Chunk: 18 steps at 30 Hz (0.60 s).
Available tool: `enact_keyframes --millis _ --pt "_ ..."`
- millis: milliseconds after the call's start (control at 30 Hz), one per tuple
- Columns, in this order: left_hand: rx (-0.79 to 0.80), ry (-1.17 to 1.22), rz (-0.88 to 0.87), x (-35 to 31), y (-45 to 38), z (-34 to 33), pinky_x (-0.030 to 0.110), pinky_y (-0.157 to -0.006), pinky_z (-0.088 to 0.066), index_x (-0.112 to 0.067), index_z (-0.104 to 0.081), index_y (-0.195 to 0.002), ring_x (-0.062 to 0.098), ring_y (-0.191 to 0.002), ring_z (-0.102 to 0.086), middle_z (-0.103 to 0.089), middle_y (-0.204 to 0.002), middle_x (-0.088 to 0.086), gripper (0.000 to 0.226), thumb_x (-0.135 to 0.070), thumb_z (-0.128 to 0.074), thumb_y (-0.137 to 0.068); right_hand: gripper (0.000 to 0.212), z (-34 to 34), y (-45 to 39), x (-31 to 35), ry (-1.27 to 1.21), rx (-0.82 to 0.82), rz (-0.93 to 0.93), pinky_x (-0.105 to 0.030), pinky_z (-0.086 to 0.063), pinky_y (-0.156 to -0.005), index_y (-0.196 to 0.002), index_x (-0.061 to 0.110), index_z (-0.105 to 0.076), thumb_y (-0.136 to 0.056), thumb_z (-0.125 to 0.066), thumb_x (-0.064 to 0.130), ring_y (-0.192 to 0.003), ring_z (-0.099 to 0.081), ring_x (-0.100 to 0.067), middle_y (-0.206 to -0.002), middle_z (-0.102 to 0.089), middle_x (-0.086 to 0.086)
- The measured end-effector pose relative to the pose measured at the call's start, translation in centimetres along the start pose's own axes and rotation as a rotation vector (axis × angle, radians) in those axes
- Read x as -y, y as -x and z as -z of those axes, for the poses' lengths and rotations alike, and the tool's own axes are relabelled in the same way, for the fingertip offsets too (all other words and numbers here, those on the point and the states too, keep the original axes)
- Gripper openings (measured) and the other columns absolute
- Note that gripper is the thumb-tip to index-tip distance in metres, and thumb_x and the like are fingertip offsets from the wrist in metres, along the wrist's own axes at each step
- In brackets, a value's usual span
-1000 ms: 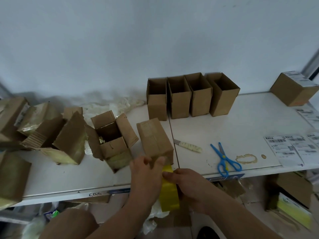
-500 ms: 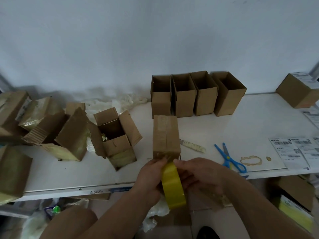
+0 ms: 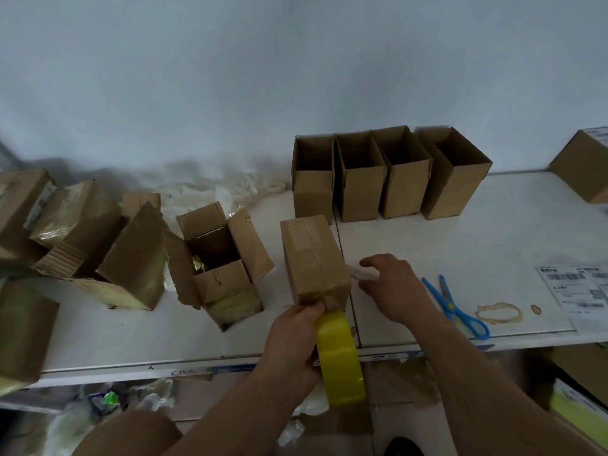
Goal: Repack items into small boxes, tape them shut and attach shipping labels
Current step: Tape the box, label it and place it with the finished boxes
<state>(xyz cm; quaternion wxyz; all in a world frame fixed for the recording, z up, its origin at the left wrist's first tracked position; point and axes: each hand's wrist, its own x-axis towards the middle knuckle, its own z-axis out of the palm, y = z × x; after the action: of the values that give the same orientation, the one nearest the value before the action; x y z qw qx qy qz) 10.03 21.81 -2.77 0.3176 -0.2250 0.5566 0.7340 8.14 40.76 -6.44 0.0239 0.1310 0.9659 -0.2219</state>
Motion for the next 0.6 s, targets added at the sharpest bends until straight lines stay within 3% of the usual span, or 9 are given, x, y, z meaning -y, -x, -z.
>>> enact_keyframes --millis 100,200,300,433,500,600 --pt "-0.034 -0.007 -0.015 0.3 -0.4 0.0 0.036 -0.054 -0.056 -0.008 -0.063 -0.109 0.028 -0.062 -0.070 -0.071 -0.083 0.017 0.016 -0.017 -0.060 -0.096 0.046 -1.3 0.0 -0.3 0.144 -0.013 -0.111 -0.038 -0.040 -0.098 -0.139 0.025 -0.048 -0.095 -0.057 0.032 -0.124 -0.044 -0.025 -0.136 -0.049 -0.002" --pt "-0.040 0.004 0.007 0.3 -0.5 -0.2 0.040 -0.061 -0.058 -0.009 -0.062 -0.110 0.033 -0.072 -0.071 -0.072 -0.090 0.019 0.016 -0.018 -0.060 -0.097 0.037 -1.8 0.0 -0.2 0.177 -0.051 -0.147 -0.037 -0.045 -0.092 -0.130 0.018 -0.054 -0.095 -0.056 0.031 -0.113 -0.051 -0.026 -0.123 -0.055 -0.008" --pt "-0.028 0.012 0.035 0.1 -0.4 -0.3 0.037 -0.057 -0.057 -0.007 -0.063 -0.111 0.033 -0.075 -0.072 -0.072 -0.093 0.020 0.020 -0.018 -0.063 -0.094 0.031 -1.5 0.4 0.0 0.186 -0.026 -0.181 -0.035 -0.047 -0.082 -0.121 0.014 -0.058 -0.095 -0.054 0.032 -0.103 -0.056 -0.026 -0.114 -0.057 -0.009" --pt "-0.036 0.015 0.025 0.0 -0.1 -0.4 0.034 -0.051 -0.055 -0.006 -0.062 -0.108 0.027 -0.061 -0.069 -0.070 -0.083 0.018 0.016 -0.014 -0.062 -0.094 0.028 1.4 1.6 0.7 0.017 -0.013 -0.247 -0.030 -0.041 -0.070 -0.113 0.015 -0.062 -0.091 -0.058 0.033 -0.093 -0.059 -0.022 -0.106 -0.063 -0.006" --pt "-0.047 0.017 0.023 0.0 0.1 -0.6 0.031 -0.048 -0.054 -0.006 -0.061 -0.107 0.025 -0.055 -0.068 -0.068 -0.079 0.016 0.013 -0.012 -0.058 -0.096 0.015 4.1 2.9 1.5 -0.171 -0.036 -0.228 -0.032 -0.049 -0.070 -0.100 0.022 -0.065 -0.088 -0.061 0.030 -0.083 -0.061 -0.016 -0.093 -0.067 0.001" --pt "-0.080 0.001 0.030 0.1 0.1 -0.6 0.037 -0.057 -0.054 -0.007 -0.060 -0.112 0.030 -0.066 -0.066 -0.066 -0.088 0.019 0.018 -0.014 -0.056 -0.096 0.006 7.8 5.9 2.8 -0.350 0.015 -0.064 -0.029 -0.058 -0.070 -0.086 0.031 -0.066 -0.089 -0.063 0.026 -0.075 -0.065 -0.011 -0.079 -0.068 0.009"
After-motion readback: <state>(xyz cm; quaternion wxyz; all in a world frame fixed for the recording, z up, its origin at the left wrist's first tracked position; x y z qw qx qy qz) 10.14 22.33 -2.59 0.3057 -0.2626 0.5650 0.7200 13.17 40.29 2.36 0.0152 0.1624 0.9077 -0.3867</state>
